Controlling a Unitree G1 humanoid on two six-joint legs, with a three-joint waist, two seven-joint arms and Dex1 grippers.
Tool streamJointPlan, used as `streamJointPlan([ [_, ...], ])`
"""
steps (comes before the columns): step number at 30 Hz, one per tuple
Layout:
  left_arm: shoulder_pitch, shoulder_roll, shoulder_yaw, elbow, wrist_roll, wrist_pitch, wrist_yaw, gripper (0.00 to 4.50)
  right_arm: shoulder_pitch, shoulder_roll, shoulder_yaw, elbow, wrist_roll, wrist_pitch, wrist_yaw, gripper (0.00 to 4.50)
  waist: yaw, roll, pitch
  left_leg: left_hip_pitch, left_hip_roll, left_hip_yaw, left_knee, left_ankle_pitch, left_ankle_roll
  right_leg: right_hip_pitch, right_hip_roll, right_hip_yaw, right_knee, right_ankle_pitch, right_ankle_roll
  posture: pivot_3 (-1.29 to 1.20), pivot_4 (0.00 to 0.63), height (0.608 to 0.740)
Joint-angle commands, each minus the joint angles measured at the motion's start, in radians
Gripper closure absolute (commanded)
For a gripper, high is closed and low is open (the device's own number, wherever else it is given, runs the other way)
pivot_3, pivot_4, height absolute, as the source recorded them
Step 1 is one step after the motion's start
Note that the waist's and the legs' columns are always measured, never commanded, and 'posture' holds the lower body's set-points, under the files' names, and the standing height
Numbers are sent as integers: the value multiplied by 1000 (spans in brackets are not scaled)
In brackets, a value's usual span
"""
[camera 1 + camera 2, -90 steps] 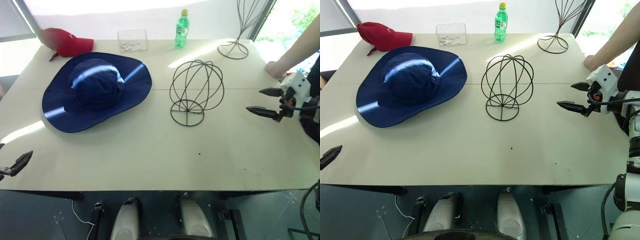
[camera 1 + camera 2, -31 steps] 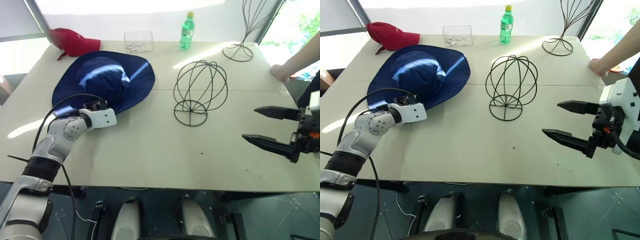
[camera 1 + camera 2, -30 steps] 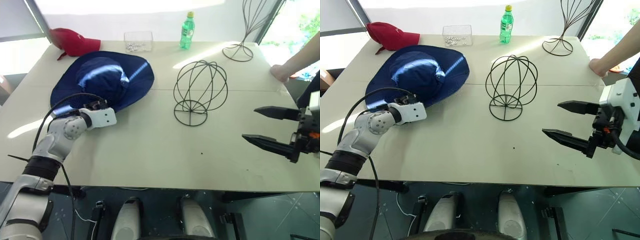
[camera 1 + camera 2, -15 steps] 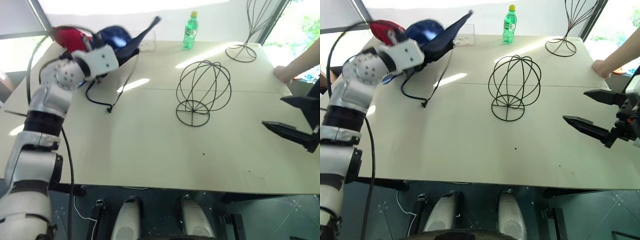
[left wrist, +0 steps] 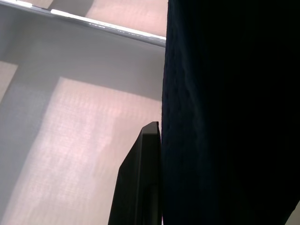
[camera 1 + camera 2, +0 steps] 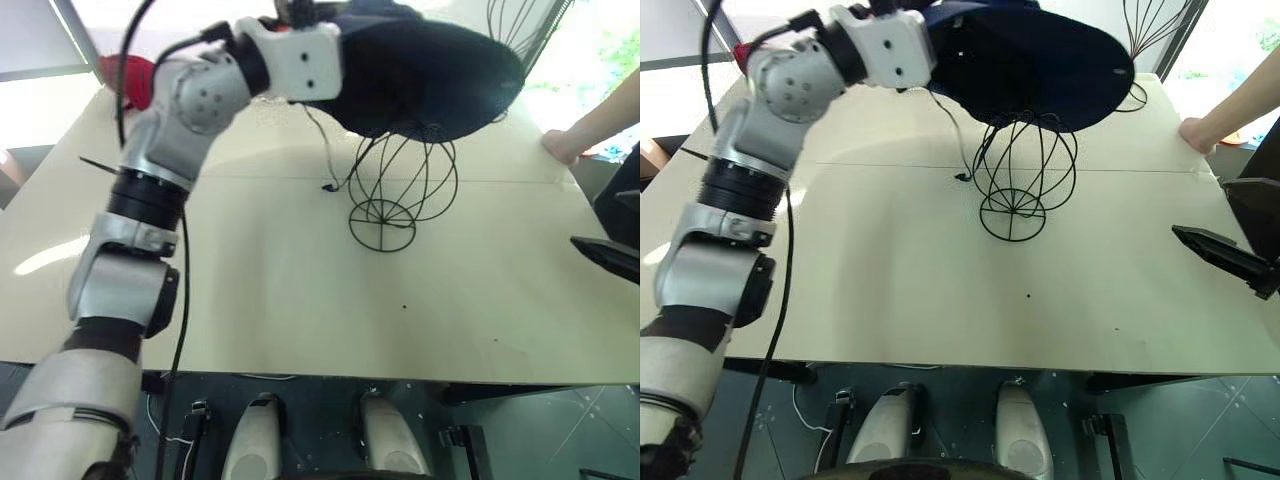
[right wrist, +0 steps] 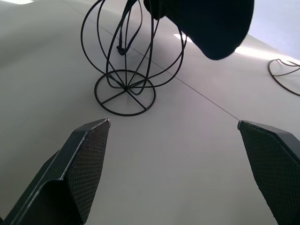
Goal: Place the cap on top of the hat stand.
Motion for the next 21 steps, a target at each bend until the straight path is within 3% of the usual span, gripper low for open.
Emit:
streamJointPlan([
  [1,-67,-20,7,-6,3,-69,49,4386,1,12,-48,-16,6,-6,-9,0,2,0,0,0,0,0,0,0,0,0,0,0,0,0,0,0,150,739],
  [6,11,-13,-9,-74,5,-240,56,4386,41,32,-95,-32,1,-6,0,0,4,0,0,0,0,0,-1,0,0,0,0,0,0,0,1,0,150,739],
  [12,206,87,-30,-149,144,-520,172,4386,68,45,-141,-29,8,-2,-6,0,-2,2,-1,2,0,0,-1,0,0,1,0,0,0,0,1,0,150,739],
  [16,287,121,-67,-151,361,-654,322,4386,82,55,-146,-40,23,5,-11,0,8,1,-1,2,0,0,0,0,0,2,0,0,0,0,1,0,150,739],
  [21,277,136,-137,-93,601,-692,538,4386,89,49,-133,-33,21,-3,-13,0,27,1,-1,2,-1,0,2,0,0,4,0,0,-1,0,1,0,150,739],
])
